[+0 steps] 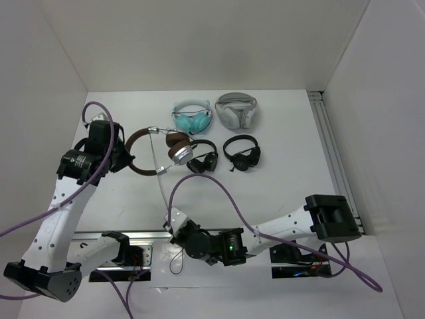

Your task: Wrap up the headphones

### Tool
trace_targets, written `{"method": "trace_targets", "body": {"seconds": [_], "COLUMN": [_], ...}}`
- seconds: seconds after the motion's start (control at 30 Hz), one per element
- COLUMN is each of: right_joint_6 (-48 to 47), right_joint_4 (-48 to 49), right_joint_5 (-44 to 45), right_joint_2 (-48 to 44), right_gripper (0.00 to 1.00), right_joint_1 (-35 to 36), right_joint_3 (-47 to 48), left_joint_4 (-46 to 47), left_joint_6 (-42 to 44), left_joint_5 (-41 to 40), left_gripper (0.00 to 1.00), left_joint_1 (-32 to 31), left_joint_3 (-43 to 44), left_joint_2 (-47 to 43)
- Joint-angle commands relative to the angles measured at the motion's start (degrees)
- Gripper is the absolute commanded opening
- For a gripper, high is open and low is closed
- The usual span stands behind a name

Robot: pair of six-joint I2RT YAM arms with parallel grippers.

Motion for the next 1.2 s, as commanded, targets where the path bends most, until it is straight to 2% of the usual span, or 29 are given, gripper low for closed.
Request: {"method": "trace_targets", "body": {"seconds": [0.0,0.17,0.47,0.8,1.17], "right_joint_6": [1.59,1.59,3.52,2.22,0.54], "right_joint_4": [3.0,1.59,2.39,4.06,2.12], "right_joint_5": [-0.08,1.15,-5.96,-7.73,-9.58], "right_joint_2": [-2.41,-5.93,-9.54,-1.03,0.38], "right_gripper": [0.0,0.0,0.0,0.0,0.0], "right_joint_1": [-1.25,-2.57,-3.54,0.41,0.94], "right_joint_3": [-2.22,-6.27,-7.59,1.0,8.31], "left_joint_4": [7.75,6.61,6.95,8.54,9.68], "left_joint_6": [1.48,3.26,2.73,-0.52,-1.04], "left_joint_5": [2.62,7.28,4.3,1.4,0.78], "left_gripper": [0.0,0.0,0.0,0.0,0.0], "left_joint_1": [1.98,4.27,4.8,4.8,4.8], "left_joint_3": [6.35,9.7,8.4,3.91,-0.04], "left_joint_2": [0.68,2.01,2.19,-0.89,-1.94]}}
